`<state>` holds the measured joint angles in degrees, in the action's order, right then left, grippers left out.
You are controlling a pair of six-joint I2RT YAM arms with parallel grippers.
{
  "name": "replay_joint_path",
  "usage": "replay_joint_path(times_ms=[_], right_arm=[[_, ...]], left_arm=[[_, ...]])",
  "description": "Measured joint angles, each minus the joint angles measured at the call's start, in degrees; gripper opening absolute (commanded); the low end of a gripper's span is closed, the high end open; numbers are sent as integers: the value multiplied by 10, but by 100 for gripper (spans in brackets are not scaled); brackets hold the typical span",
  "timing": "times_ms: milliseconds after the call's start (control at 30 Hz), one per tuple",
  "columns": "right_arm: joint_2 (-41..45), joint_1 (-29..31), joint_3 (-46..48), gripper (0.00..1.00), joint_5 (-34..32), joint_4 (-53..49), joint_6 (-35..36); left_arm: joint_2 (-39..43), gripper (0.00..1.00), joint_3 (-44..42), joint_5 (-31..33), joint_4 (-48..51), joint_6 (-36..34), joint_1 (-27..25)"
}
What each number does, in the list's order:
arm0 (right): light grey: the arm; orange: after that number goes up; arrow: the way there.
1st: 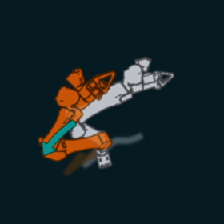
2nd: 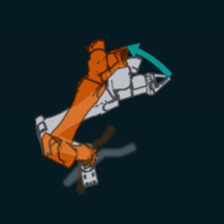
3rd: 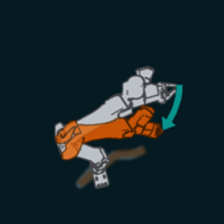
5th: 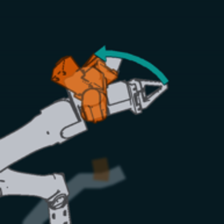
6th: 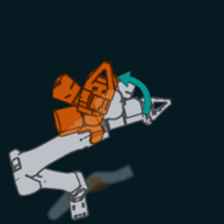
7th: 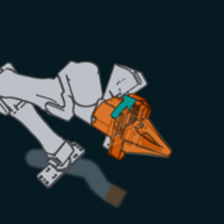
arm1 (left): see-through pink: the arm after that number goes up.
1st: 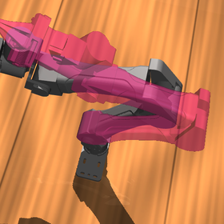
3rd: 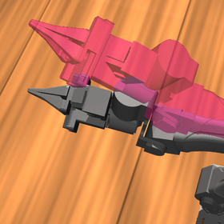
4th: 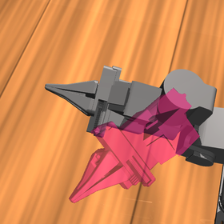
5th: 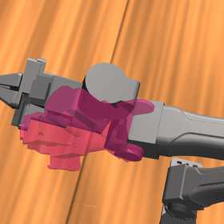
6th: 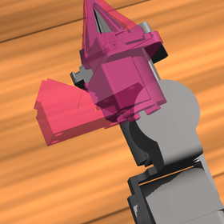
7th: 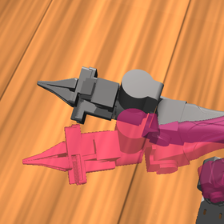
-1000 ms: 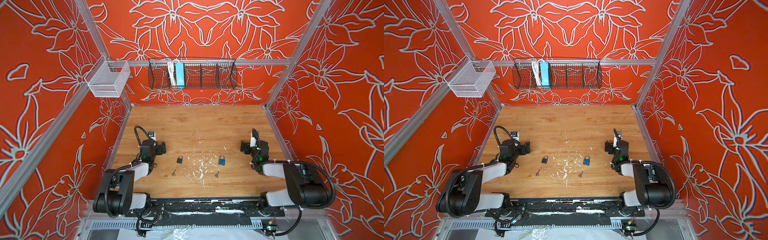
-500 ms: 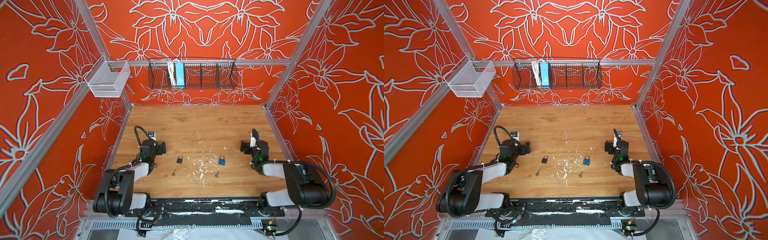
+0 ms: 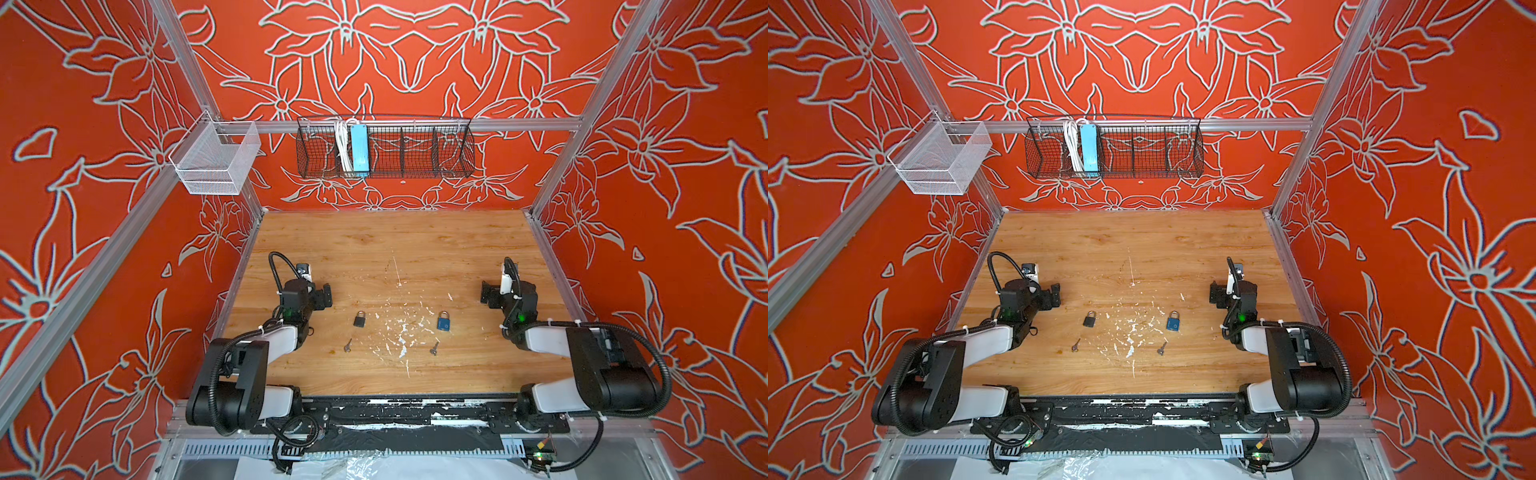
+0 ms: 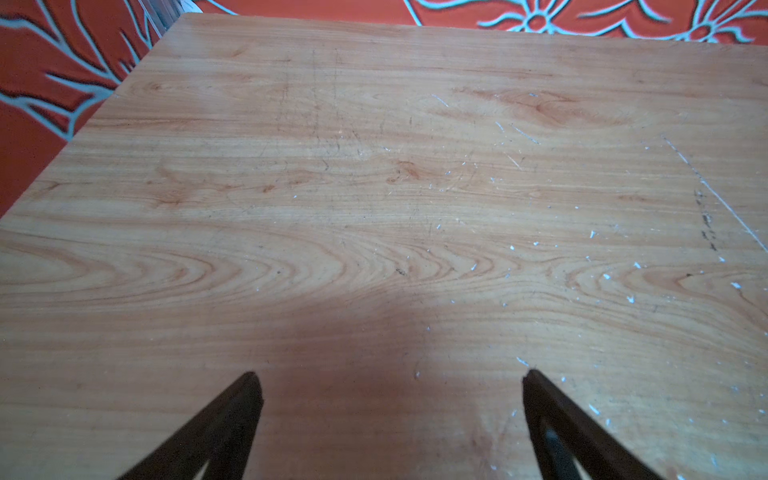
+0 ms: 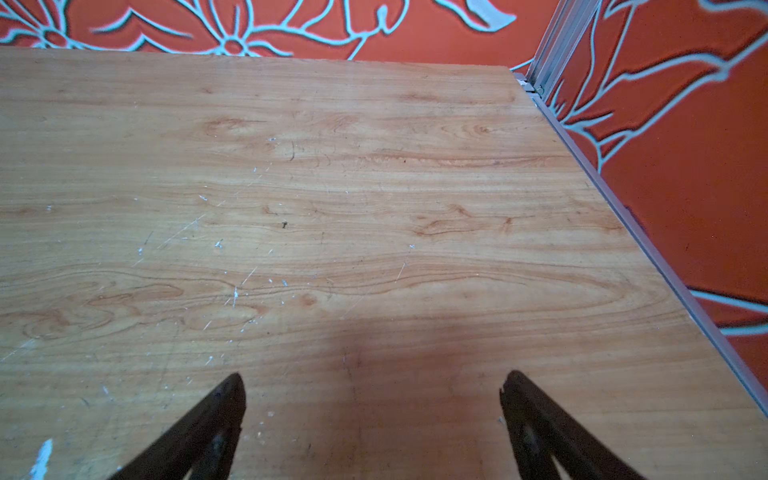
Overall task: Unlock with the key
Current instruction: 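Move the right gripper toward the silver key while the left gripper advances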
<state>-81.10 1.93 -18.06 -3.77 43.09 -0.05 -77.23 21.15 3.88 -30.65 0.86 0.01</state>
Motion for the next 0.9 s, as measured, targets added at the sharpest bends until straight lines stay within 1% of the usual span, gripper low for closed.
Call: replay_joint_path(times_ms=[200, 400, 567, 667, 767, 900], right_arm=[[62, 0, -8, 97, -2, -47, -1], [121, 0, -47, 98, -3, -144, -22], [142, 0, -101, 97, -2, -257, -50], [151, 0, -139, 97, -1, -323, -73], [161, 0, -174, 97, -3, -388, -122], [186, 0, -189, 97, 9, -444, -187]], left_arm=[[49, 97, 16, 2, 52, 2, 0], [107, 97, 49, 10, 121, 18, 0], [152, 97, 72, 8, 189, 35, 0], [181, 97, 84, 8, 229, 60, 0], [209, 97, 97, 6, 262, 98, 0], [236, 97, 118, 11, 307, 180, 0]])
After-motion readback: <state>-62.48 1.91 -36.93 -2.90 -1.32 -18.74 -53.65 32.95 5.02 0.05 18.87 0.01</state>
